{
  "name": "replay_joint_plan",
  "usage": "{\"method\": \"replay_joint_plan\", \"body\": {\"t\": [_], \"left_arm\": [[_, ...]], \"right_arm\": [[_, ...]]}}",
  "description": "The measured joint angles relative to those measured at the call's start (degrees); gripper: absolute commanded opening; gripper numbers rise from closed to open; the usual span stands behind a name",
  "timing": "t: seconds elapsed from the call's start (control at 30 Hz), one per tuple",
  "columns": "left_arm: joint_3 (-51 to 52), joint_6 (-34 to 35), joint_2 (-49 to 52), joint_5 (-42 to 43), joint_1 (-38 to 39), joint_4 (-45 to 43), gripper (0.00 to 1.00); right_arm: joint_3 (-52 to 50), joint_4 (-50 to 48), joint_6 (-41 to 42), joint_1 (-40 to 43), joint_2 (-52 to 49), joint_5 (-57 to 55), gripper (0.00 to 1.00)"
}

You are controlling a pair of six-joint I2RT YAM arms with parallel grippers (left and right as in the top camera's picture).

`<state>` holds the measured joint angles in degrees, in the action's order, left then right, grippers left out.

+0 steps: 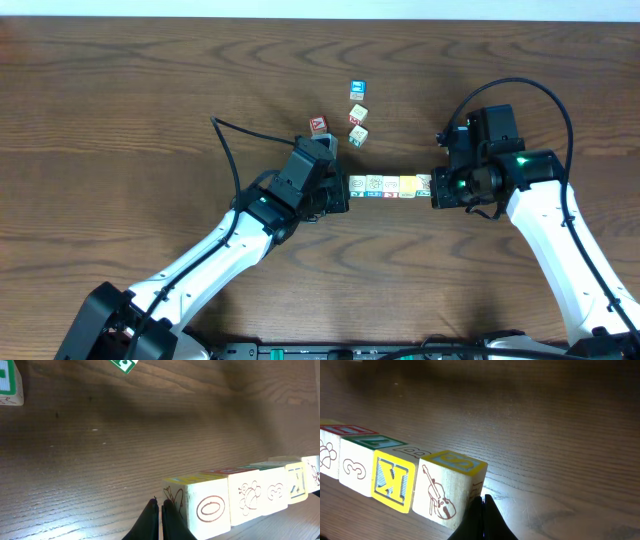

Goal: Lift 5 blocks
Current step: 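Hold the block row pinched between both grippers at O and S ends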

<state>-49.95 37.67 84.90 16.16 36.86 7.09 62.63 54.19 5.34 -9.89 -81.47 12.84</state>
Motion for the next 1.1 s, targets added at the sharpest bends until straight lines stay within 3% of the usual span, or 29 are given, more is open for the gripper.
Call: {"method": "replay_joint_plan", "body": {"t": [1.1], "left_arm": [[0.00,-0.02,-1.03,-0.02,-0.02,0.42,0.07]], "right_arm": [[0.00,0.24,0.00,0.00,0.02,0.02,0.01]]}}
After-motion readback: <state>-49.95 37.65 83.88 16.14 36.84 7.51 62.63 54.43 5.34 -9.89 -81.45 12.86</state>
